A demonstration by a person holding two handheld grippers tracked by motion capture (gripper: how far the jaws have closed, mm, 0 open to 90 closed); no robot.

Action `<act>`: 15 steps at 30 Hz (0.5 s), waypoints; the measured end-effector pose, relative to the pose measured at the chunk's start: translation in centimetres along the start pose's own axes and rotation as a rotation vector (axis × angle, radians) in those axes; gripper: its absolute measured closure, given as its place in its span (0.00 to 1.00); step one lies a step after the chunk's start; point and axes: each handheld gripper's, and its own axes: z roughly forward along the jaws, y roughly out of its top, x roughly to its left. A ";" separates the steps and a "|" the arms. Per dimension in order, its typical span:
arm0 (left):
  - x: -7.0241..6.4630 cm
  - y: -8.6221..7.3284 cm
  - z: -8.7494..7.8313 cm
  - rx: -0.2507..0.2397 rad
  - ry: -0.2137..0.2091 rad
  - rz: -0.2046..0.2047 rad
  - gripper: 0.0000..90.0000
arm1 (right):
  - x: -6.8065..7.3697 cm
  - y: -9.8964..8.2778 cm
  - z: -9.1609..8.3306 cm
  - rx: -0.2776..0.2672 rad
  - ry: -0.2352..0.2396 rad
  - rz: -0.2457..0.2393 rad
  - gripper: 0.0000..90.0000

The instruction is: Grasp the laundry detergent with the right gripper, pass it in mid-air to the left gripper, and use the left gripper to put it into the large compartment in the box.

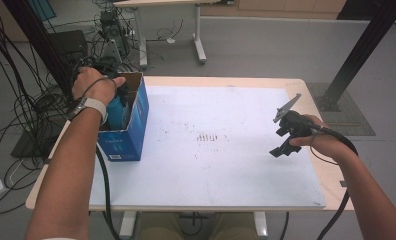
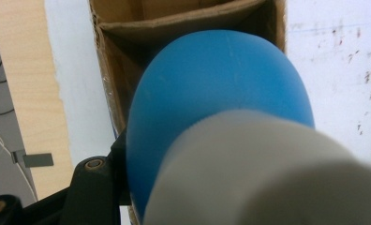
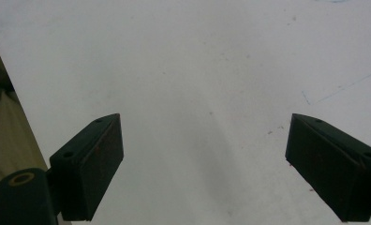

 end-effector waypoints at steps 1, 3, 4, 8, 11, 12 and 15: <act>0.0 -0.1 0.1 -0.008 0.001 0.002 0.45 | 0.0 0.0 0.0 0.000 0.000 0.000 0.13; 0.1 -0.1 0.3 -0.001 0.005 0.006 0.45 | 0.0 0.0 0.0 0.000 0.000 0.000 0.13; 0.0 -0.1 0.5 -0.007 0.007 0.001 0.45 | 0.0 -0.1 0.0 0.001 0.000 0.001 0.13; 0.0 -0.3 1.0 -0.010 0.013 0.010 0.45 | 0.0 -0.1 0.0 -0.002 -0.002 0.002 0.13; 0.0 -0.4 1.5 -0.016 0.013 0.013 0.45 | 0.1 -0.1 0.1 -0.002 0.001 0.007 0.13; 0.0 -0.4 1.8 -0.012 0.013 0.019 0.45 | 0.1 -0.1 0.1 -0.002 0.001 0.007 0.13; -0.1 -0.5 2.2 -0.010 0.015 0.026 0.45 | 0.1 -0.1 0.0 -0.006 0.001 0.007 0.13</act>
